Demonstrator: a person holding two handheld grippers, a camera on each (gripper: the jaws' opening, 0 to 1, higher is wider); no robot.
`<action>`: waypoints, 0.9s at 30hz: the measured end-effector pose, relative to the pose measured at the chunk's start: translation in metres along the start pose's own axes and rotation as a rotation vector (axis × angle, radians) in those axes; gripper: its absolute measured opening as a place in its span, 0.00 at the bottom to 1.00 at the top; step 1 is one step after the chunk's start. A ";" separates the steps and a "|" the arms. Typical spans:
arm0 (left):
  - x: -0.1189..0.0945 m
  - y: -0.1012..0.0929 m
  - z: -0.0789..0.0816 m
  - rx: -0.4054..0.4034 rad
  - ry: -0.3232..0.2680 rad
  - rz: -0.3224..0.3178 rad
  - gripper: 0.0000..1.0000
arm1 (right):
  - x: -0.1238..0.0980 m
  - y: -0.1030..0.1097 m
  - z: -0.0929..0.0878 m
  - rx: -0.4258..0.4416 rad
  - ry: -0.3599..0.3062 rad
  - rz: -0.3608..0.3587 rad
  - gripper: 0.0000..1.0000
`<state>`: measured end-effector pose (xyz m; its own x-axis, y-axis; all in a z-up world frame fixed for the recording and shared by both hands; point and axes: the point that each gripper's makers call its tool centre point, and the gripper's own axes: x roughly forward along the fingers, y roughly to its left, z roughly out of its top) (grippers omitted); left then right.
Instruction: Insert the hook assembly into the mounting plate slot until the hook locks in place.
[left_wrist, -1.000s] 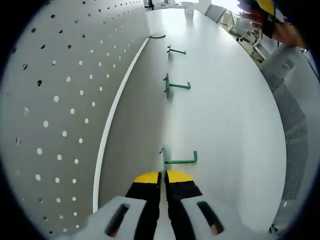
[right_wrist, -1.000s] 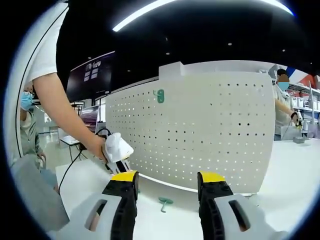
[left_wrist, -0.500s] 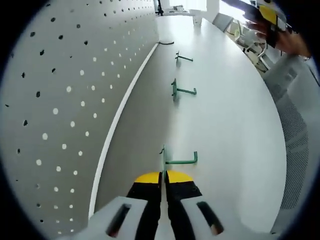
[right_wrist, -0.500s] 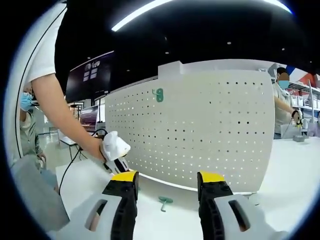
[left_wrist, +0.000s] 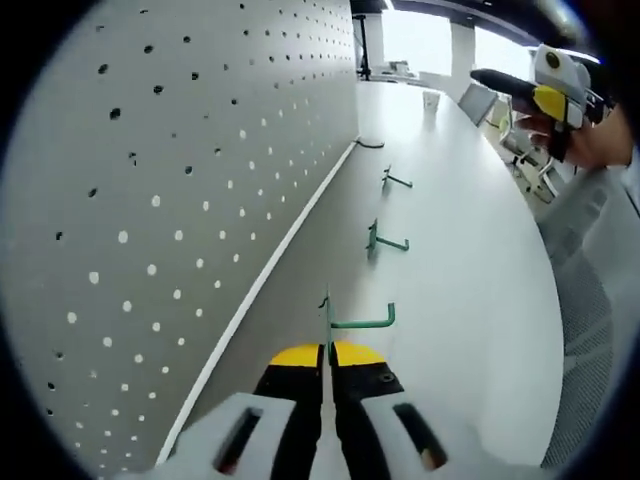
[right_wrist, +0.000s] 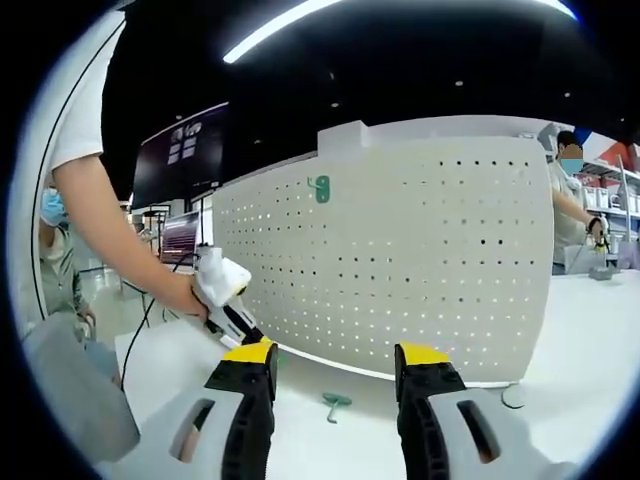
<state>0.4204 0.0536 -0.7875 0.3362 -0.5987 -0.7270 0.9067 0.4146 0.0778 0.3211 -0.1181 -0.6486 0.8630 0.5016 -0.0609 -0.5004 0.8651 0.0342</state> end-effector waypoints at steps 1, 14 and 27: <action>-0.002 -0.002 0.005 0.001 -0.031 -0.001 0.02 | 0.000 0.000 0.001 0.003 -0.002 -0.001 0.45; -0.028 -0.008 0.047 -0.124 -0.265 0.057 0.02 | -0.001 0.000 0.004 0.014 -0.014 0.002 0.45; -0.054 -0.018 0.085 -0.232 -0.510 0.090 0.02 | -0.002 0.003 0.006 0.005 -0.017 0.011 0.45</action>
<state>0.4071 0.0201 -0.6912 0.5423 -0.7855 -0.2981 0.8084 0.5845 -0.0694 0.3180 -0.1162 -0.6419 0.8587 0.5107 -0.0431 -0.5092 0.8597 0.0400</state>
